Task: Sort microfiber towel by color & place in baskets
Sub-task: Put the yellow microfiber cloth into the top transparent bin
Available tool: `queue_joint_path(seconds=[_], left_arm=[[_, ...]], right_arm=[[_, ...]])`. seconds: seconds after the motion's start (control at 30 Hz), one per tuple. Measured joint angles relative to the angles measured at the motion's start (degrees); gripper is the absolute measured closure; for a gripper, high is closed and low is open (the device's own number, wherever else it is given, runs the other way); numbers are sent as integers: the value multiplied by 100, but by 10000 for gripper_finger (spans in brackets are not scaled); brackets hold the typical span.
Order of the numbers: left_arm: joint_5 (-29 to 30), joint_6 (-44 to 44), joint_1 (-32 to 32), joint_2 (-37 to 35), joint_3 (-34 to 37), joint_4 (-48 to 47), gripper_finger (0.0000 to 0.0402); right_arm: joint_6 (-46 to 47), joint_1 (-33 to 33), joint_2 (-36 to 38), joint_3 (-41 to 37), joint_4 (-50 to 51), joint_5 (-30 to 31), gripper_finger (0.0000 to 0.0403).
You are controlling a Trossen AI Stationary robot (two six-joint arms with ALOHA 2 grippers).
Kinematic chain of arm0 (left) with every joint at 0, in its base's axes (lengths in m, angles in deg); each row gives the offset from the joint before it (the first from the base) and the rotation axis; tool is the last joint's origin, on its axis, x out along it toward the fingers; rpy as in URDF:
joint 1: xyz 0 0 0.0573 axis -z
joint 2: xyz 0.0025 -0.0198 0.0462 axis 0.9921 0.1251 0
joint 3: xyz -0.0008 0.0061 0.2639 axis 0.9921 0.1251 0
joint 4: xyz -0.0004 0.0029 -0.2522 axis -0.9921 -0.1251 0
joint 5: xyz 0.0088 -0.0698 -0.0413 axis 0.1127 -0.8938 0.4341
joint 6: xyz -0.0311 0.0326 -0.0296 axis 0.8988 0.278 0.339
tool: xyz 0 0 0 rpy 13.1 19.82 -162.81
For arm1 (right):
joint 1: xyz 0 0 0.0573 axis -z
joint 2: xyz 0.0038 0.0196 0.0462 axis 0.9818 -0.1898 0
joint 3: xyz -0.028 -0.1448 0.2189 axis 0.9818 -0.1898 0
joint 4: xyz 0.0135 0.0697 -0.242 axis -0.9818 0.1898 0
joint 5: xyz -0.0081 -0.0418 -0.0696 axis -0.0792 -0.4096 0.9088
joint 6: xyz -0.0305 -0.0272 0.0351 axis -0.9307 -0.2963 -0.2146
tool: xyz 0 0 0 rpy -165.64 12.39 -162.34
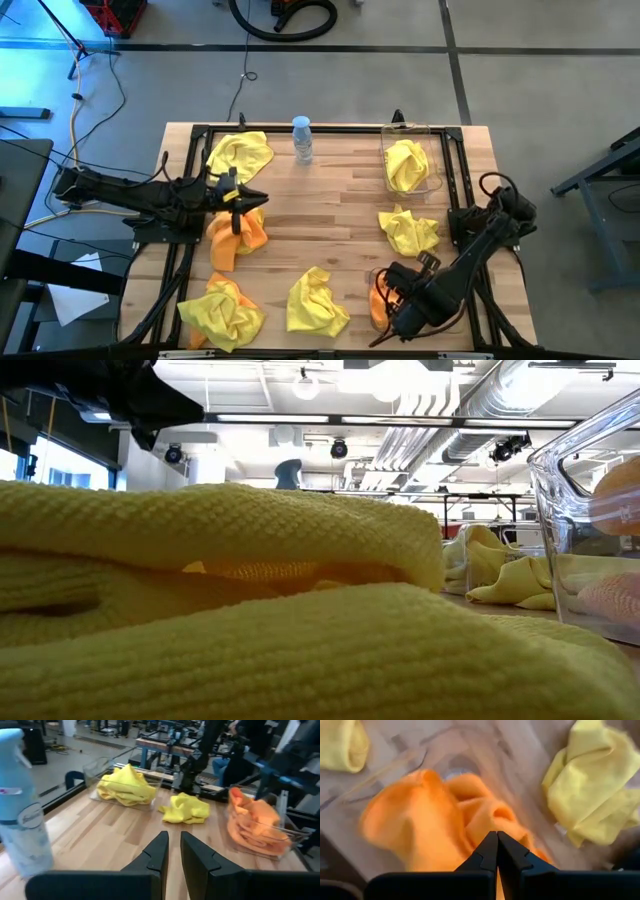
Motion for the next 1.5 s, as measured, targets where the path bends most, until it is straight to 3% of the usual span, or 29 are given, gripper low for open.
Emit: queue_joint_path(seconds=[0.1, 0.23, 0.53, 0.77, 1.0, 1.23, 1.5], left_arm=[[-8, -2, 92, 0, 0, 155, 367], [-8, -112, 246, 17, -2, 317, 367], [6, -504, 480, 318, -38, 781, 367], [474, -514, 756, 1134, -678, 271, 367], [883, -498, 1091, 2248, -1624, -526, 367], [1135, -227, 1422, 3097, -2250, -1042, 367], [1138, -203, 1487, 3345, -2575, -1366, 367]], right_arm=[[-178, 74, 43, -177, -185, 35, 403], [-556, 150, 444, -977, -1354, 5, 403], [-894, 477, 2279, -3121, -3206, 1018, 403], [-1214, 1012, 3506, -4106, -3341, 1586, 403], [-1164, 1607, 4216, -4415, -3048, 1248, 400], [-1216, 2340, 4187, -4415, -2405, 104, 338], [-1234, 2772, 3528, -4415, -2087, 72, 240]])
